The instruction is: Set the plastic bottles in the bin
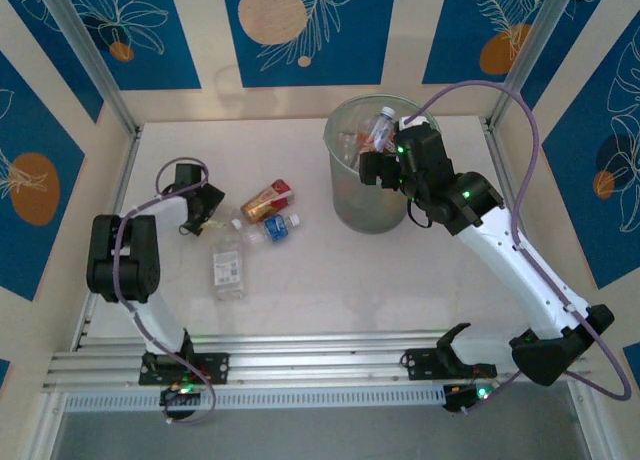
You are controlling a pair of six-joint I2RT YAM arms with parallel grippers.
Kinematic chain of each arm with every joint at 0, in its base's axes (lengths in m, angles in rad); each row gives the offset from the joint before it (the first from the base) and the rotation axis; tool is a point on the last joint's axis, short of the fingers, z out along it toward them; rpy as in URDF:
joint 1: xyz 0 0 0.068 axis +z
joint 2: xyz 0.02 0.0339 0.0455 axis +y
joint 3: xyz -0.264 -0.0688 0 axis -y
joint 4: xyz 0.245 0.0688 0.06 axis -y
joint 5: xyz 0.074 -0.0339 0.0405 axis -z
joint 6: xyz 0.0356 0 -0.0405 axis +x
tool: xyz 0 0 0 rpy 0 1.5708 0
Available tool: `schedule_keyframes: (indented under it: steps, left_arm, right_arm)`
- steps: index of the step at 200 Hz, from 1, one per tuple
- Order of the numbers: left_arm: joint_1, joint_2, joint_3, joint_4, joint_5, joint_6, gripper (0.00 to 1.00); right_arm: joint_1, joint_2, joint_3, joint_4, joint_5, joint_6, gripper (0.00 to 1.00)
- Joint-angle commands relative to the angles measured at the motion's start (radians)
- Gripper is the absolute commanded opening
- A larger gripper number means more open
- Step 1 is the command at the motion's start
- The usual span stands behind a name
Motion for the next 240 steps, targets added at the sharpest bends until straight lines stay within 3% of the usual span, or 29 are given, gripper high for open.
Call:
schedule_keyframes:
  steps: [1, 71, 110, 152, 203, 240]
  left_arm:
    - [0.011, 0.037, 0.071, -0.007, -0.005, 0.016, 0.85]
    - [0.006, 0.096, 0.140, -0.047, -0.003, 0.028, 0.82]
    - [-0.009, 0.088, 0.131, -0.066, -0.013, 0.031, 0.91]
    - [-0.035, 0.112, 0.158, -0.115, -0.044, 0.049, 0.93]
    - [-0.063, 0.136, 0.203, -0.177, -0.106, 0.078, 0.84]
    - [-0.067, 0.154, 0.231, -0.192, -0.132, 0.088, 0.69]
  right_arm:
    - [0.009, 0.000, 0.042, -0.010, 0.003, 0.021, 0.99]
    - [0.020, 0.001, 0.043, -0.010, 0.025, 0.028, 0.99]
    - [0.024, -0.014, 0.020, 0.011, 0.043, 0.030, 0.99]
    - [0.027, -0.043, -0.005, 0.036, 0.069, 0.031, 0.99]
    - [0.026, -0.081, -0.032, 0.061, 0.091, 0.033, 0.99]
    - [0.027, -0.088, -0.037, 0.061, 0.095, 0.036, 0.99]
